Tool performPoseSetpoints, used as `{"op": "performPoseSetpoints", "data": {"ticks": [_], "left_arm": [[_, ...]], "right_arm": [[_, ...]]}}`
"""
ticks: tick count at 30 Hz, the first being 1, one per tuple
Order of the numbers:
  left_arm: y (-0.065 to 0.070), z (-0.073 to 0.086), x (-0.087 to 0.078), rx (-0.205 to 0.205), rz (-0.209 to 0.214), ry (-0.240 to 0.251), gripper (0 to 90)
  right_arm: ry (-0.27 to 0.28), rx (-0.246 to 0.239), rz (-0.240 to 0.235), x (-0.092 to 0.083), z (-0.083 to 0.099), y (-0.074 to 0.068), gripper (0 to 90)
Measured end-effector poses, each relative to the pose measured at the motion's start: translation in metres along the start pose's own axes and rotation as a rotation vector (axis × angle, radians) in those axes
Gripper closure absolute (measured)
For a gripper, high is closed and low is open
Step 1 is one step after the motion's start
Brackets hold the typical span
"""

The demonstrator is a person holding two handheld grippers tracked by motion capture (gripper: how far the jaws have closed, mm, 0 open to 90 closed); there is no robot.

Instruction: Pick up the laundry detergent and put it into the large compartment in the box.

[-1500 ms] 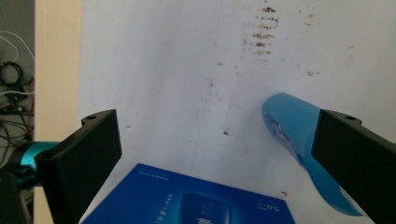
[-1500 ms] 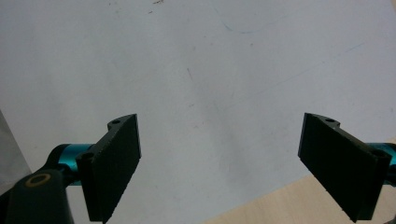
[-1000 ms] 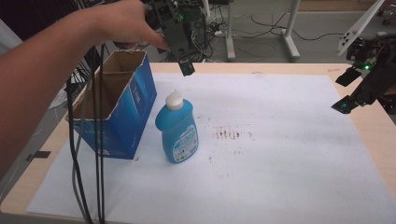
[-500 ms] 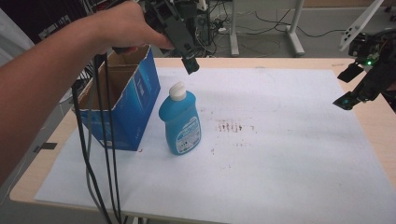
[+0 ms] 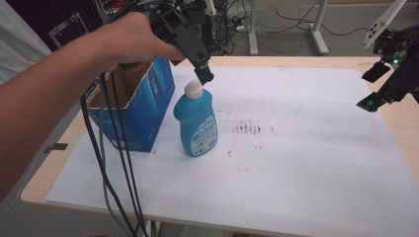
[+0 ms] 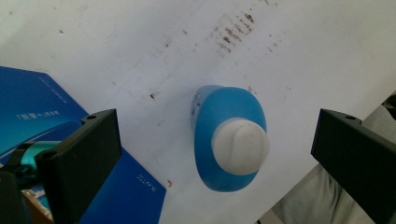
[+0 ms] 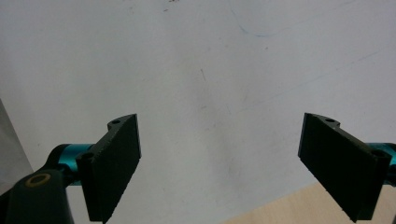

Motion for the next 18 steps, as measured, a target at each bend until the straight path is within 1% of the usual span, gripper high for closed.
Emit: {"op": "performPoseSetpoints", "data": {"ticks": [1,5,7,8,11,13,14,18], "left_arm": [[0.000,0.000,0.000,0.000,0.000,0.000,1.7],[0.008,0.005,0.006,-0.013,0.014,-0.009,1.7],[0.010,0.006,0.007,-0.010,0.017,-0.013,1.7],[0.012,0.008,0.010,-0.021,0.020,-0.011,1.7],[0.014,0.010,0.014,-0.031,0.025,-0.009,1.7],[0.017,0.014,0.023,-0.033,0.031,-0.020,1.7],[0.017,0.014,0.023,-0.033,0.031,-0.020,1.7],[0.019,0.018,0.034,-0.038,0.041,-0.022,1.6]], "right_arm": [[-0.002,0.000,0.001,0.000,0.000,0.000,12.2],[-0.002,-0.002,0.003,0.000,0.000,-0.001,12.2],[0.000,-0.001,0.003,0.000,0.000,-0.001,12.2],[0.000,-0.002,0.002,0.000,0.000,-0.002,12.2],[0.000,-0.005,0.000,0.000,-0.001,-0.003,12.2],[-0.003,-0.011,0.001,0.000,-0.001,-0.003,12.2],[-0.003,-0.011,0.001,0.000,-0.001,-0.003,12.2],[-0.003,-0.009,-0.004,0.002,0.000,-0.004,12.2]]}}
Point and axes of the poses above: each handheld gripper's, and its own axes: x roughly forward along the jaws, z roughly out of its underside, y roughly to its right, the point moved 9 cm from there along x, roughly forward along the jaws, and after that the axes turned 2 degrees about y, right-handed, at the moved point
